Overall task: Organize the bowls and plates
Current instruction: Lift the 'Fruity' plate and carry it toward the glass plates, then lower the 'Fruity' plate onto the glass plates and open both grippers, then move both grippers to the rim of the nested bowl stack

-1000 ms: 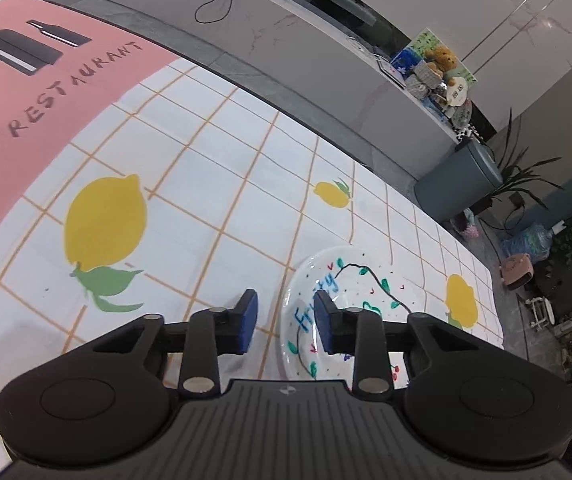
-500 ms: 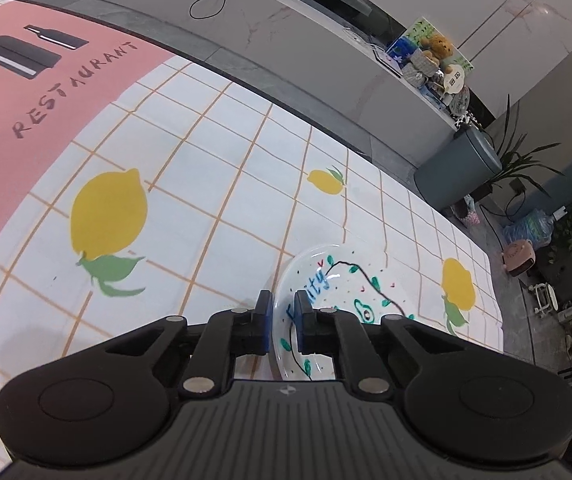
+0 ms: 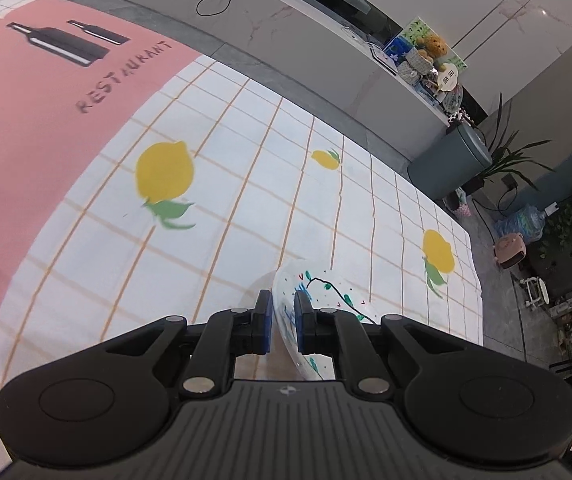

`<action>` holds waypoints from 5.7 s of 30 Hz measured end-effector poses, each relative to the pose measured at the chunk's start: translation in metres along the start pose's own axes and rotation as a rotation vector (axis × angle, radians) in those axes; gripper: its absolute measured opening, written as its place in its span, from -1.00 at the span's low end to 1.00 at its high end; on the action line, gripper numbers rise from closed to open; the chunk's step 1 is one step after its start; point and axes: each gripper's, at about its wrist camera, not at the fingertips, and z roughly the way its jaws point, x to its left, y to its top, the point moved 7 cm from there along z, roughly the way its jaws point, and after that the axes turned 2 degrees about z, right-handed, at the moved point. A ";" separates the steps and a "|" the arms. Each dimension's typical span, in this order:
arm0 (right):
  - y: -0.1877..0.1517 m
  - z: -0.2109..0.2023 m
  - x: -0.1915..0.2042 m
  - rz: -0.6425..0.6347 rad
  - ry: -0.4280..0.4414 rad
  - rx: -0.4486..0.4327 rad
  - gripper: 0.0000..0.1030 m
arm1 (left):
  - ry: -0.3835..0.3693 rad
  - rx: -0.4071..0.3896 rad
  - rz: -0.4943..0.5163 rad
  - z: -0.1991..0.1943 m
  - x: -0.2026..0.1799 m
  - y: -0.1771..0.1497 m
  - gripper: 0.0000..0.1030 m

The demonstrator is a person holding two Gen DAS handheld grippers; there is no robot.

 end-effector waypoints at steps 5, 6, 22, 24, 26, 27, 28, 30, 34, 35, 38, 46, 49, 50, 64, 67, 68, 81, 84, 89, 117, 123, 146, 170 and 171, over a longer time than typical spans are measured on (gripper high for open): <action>-0.024 -0.023 0.004 -0.006 0.014 -0.012 -0.81 | -0.007 -0.005 -0.004 -0.024 0.009 -0.012 -0.77; -0.029 -0.029 0.005 -0.004 0.019 -0.016 -0.81 | -0.012 -0.004 -0.006 -0.029 0.011 -0.014 -0.77; -0.114 -0.102 -0.009 0.060 0.116 -0.051 -0.81 | -0.046 -0.047 0.083 -0.117 0.023 -0.072 -0.77; -0.124 -0.111 -0.012 0.062 0.122 -0.061 -0.81 | -0.052 -0.040 0.087 -0.124 0.025 -0.080 -0.77; -0.132 -0.119 -0.014 0.062 0.127 -0.072 -0.81 | -0.060 -0.042 0.090 -0.130 0.028 -0.087 -0.77; -0.137 -0.123 -0.015 0.061 0.130 -0.073 -0.81 | -0.065 -0.040 0.089 -0.133 0.029 -0.091 -0.77; -0.141 -0.125 -0.016 0.062 0.131 -0.074 -0.81 | -0.071 -0.035 0.083 -0.135 0.032 -0.093 -0.77; -0.148 -0.128 -0.018 0.059 0.131 -0.073 -0.81 | -0.076 -0.024 0.076 -0.136 0.036 -0.098 -0.77; -0.160 -0.126 -0.025 0.068 0.124 -0.065 -0.81 | -0.075 -0.003 0.069 -0.132 0.044 -0.109 -0.77; -0.162 -0.124 -0.027 0.075 0.123 -0.060 -0.81 | -0.072 0.000 0.070 -0.132 0.046 -0.112 -0.77; -0.170 -0.118 -0.034 0.092 0.115 -0.044 -0.81 | -0.067 0.012 0.076 -0.129 0.048 -0.118 -0.77; -0.174 -0.116 -0.036 0.068 0.080 -0.056 -0.81 | -0.072 0.025 0.097 -0.127 0.050 -0.127 -0.75; -0.178 -0.114 -0.037 0.059 0.072 -0.054 -0.81 | -0.054 0.017 0.120 -0.128 0.050 -0.130 -0.75; -0.179 -0.113 -0.037 0.057 0.069 -0.052 -0.80 | -0.047 0.016 0.126 -0.128 0.051 -0.130 -0.75; -0.185 -0.107 -0.032 -0.019 -0.005 -0.071 -0.80 | -0.014 0.071 0.129 -0.119 0.060 -0.140 -0.71; -0.186 -0.107 -0.030 -0.037 -0.017 -0.075 -0.80 | -0.016 0.078 0.125 -0.118 0.062 -0.141 -0.70; -0.186 -0.107 -0.030 -0.040 -0.020 -0.076 -0.80 | -0.016 0.077 0.128 -0.118 0.062 -0.141 -0.70; -0.187 -0.105 -0.027 -0.052 -0.035 -0.086 -0.74 | -0.037 0.100 0.126 -0.113 0.068 -0.142 -0.71; -0.185 -0.105 -0.025 -0.059 -0.045 -0.096 -0.75 | -0.016 0.085 0.174 -0.114 0.061 -0.140 -0.71; -0.183 -0.105 -0.024 -0.067 -0.051 -0.102 -0.71 | -0.005 0.085 0.206 -0.112 0.059 -0.141 -0.72; -0.195 -0.098 -0.028 -0.070 -0.150 -0.029 -0.23 | 0.038 0.135 0.289 -0.112 0.056 -0.142 -0.31; -0.188 -0.113 -0.016 -0.129 -0.198 -0.067 -0.08 | 0.093 0.183 0.419 -0.122 0.048 -0.139 -0.20; -0.251 -0.108 0.077 -0.405 -0.107 0.136 0.56 | 0.124 0.424 0.532 -0.192 0.133 -0.159 -0.17; -0.258 -0.103 0.181 -0.522 -0.019 0.248 0.80 | 0.126 0.216 0.460 -0.260 0.164 -0.050 0.60; -0.254 -0.102 0.185 -0.512 -0.014 0.245 0.80 | 0.126 0.198 0.462 -0.261 0.162 -0.043 0.62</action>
